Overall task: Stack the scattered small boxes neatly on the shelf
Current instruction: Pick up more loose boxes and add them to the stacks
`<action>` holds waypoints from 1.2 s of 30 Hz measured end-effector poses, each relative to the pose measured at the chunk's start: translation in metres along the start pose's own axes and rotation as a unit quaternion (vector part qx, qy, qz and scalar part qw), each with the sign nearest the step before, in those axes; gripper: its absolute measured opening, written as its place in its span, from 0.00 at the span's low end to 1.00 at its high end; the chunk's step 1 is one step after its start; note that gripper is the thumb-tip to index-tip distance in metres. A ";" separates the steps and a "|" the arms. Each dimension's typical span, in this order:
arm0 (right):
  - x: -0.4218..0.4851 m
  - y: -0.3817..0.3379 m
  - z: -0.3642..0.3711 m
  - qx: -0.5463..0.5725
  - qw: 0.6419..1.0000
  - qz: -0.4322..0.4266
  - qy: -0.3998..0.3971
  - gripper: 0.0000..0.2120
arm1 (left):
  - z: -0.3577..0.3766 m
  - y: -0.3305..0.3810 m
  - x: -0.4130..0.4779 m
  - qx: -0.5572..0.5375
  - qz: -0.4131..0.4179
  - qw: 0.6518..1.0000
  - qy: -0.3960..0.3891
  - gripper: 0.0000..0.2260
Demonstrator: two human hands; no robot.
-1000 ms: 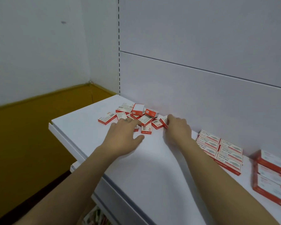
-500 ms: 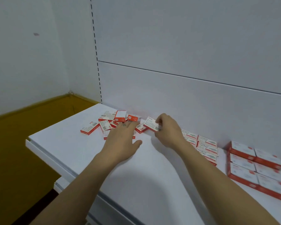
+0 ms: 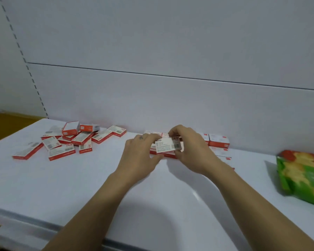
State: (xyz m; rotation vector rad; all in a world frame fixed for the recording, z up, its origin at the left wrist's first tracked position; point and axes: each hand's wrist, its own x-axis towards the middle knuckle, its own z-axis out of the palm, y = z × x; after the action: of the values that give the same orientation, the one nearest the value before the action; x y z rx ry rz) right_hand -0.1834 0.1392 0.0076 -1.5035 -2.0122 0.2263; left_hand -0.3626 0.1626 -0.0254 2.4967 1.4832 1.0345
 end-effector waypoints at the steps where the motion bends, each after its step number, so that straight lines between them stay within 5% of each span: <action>1: -0.006 0.005 -0.003 0.003 1.000 0.007 0.008 0.20 | 0.005 0.006 0.001 -0.013 0.009 1.000 0.006 0.21; 16: -0.048 0.012 0.015 0.211 0.969 0.121 0.051 0.30 | 0.021 0.007 -0.029 -0.132 -0.031 0.990 0.037 0.20; 23: -0.057 -0.007 0.017 0.309 0.936 0.169 0.022 0.32 | 0.020 0.025 -0.033 -0.127 0.131 0.977 0.108 0.20; 27: -0.055 -0.013 0.014 0.511 0.839 0.183 -0.049 0.18 | 0.019 0.025 -0.031 -0.181 0.126 0.970 0.101 0.20; 30: -0.052 -0.014 0.010 0.631 0.744 0.212 -0.063 0.15 | 0.016 0.018 -0.032 -0.263 0.009 0.964 0.039 0.21; 31: -0.051 -0.013 0.009 0.634 0.737 0.229 -0.054 0.15 | 0.016 0.017 -0.033 -0.285 -0.025 0.958 0.025 0.21; 36: -0.050 -0.004 0.009 0.532 0.808 0.253 0.004 0.09 | 0.014 0.013 -0.030 -0.387 -0.094 0.917 0.000 0.23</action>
State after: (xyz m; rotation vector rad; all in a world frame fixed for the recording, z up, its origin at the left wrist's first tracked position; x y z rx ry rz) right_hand -0.1833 0.0942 -0.0154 -1.1681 -1.0100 1.3091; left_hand -0.3540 0.1353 -0.0468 1.7589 0.9939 1.2576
